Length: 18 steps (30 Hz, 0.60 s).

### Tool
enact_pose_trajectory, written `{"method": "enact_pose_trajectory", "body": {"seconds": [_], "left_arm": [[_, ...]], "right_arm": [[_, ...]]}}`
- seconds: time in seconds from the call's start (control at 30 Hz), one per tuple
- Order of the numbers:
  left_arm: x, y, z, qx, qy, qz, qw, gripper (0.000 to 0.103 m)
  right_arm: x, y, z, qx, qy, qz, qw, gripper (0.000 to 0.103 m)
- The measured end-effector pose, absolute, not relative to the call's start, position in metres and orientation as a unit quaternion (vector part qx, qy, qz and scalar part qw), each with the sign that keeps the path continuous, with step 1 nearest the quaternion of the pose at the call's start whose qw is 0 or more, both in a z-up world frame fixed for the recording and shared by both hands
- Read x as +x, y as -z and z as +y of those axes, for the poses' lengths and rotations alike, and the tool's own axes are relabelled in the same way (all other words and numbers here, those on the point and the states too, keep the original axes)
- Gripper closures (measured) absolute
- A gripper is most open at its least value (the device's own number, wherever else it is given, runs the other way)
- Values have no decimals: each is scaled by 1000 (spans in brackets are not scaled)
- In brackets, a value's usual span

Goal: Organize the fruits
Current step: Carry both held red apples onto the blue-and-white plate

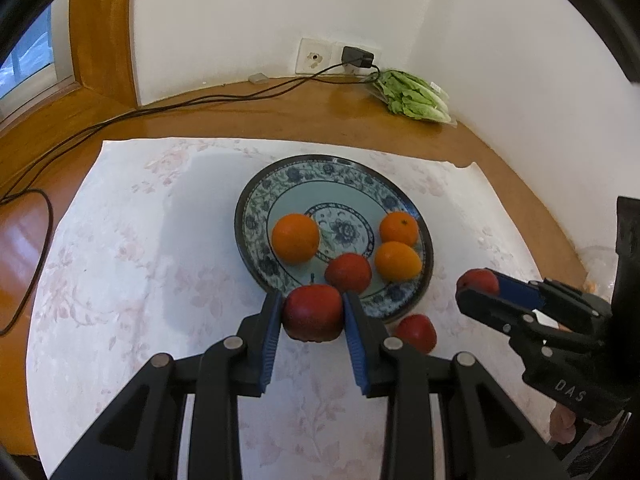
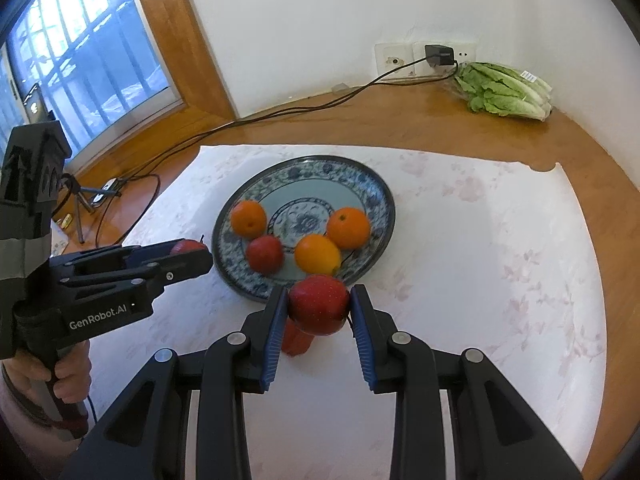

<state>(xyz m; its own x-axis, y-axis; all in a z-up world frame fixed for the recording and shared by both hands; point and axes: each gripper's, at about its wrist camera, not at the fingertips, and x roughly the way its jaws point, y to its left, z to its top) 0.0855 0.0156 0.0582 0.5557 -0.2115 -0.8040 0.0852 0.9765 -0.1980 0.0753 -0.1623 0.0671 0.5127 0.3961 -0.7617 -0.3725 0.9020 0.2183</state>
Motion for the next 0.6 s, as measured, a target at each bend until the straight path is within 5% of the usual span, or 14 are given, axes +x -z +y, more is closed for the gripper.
{"method": "enact_pose_trajectory", "body": {"seconds": [0.6], "left_arm": [[110,-38,14,-61,76,468,878,71]], "right_arm": [[110,-47,-161,7,-200,445,873,70]]}}
